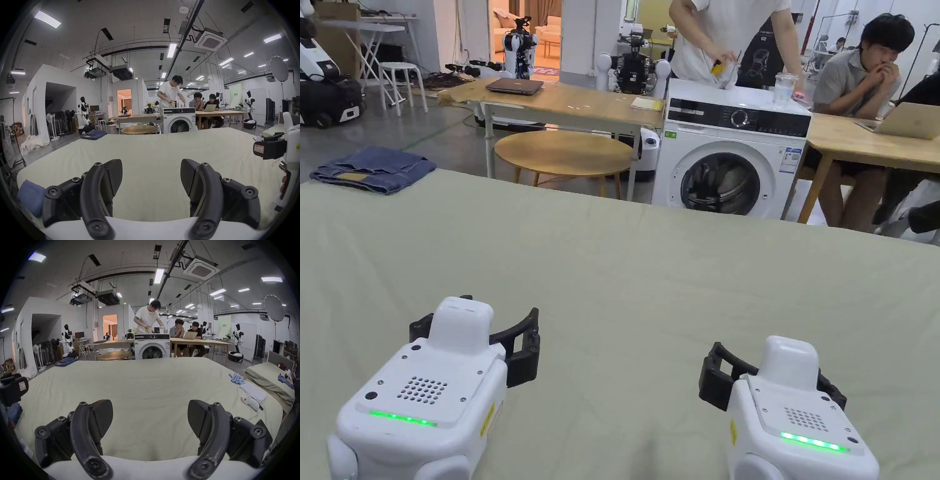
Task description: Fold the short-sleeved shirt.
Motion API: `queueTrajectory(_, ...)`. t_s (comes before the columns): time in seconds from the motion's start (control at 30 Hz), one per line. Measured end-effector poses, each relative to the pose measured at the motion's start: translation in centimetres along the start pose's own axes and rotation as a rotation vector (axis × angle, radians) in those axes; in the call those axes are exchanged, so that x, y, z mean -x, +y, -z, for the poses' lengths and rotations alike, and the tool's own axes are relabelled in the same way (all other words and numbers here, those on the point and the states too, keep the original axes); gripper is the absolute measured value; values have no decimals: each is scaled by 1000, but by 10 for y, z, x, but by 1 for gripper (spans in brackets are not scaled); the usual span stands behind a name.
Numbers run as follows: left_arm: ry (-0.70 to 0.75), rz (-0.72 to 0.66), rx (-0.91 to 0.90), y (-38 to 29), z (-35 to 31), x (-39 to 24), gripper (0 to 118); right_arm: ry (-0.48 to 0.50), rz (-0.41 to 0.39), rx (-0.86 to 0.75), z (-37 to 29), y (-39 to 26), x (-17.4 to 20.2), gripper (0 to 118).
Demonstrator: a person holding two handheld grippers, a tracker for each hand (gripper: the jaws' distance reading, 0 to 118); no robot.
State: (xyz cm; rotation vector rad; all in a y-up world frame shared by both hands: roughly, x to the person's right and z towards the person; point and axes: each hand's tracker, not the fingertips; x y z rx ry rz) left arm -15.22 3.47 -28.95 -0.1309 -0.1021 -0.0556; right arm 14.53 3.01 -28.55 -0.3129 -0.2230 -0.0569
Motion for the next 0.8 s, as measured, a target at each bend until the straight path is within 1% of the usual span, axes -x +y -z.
queueTrajectory(0.17, 13, 6, 1, -1, 0, 3, 74, 17, 73, 62, 7, 3, -7, 97)
queueTrajectory(0.23, 13, -3, 3, -1, 0, 5, 74, 24, 106, 59, 9, 3, -11, 97)
queueTrajectory(0.37, 12, -17, -2, 0, -1, 7, 74, 47, 106, 68, 13, 3, -12, 97)
queueTrajectory(0.5, 26, -3, -10, 0, 1, 6, 74, 82, 76, 52, 13, 1, -11, 97)
queueTrajectory(0.57, 30, 0, -14, 0, 1, 6, 74, 70, 60, 0, 10, -2, -9, 97)
queueTrajectory(0.63, 30, -1, -15, -1, 2, 6, 74, 15, 20, -33, 8, -3, -4, 97)
queueTrajectory(0.67, 30, -4, -14, -1, 2, 6, 74, 9, 10, -53, 7, -4, -4, 97)
queueTrajectory(0.73, 29, -12, -12, -1, 3, 6, 74, 25, 23, -88, 4, -6, -6, 97)
queueTrajectory(0.8, 26, -18, -13, -2, 3, 6, 74, 42, 21, -84, 3, -5, -10, 97)
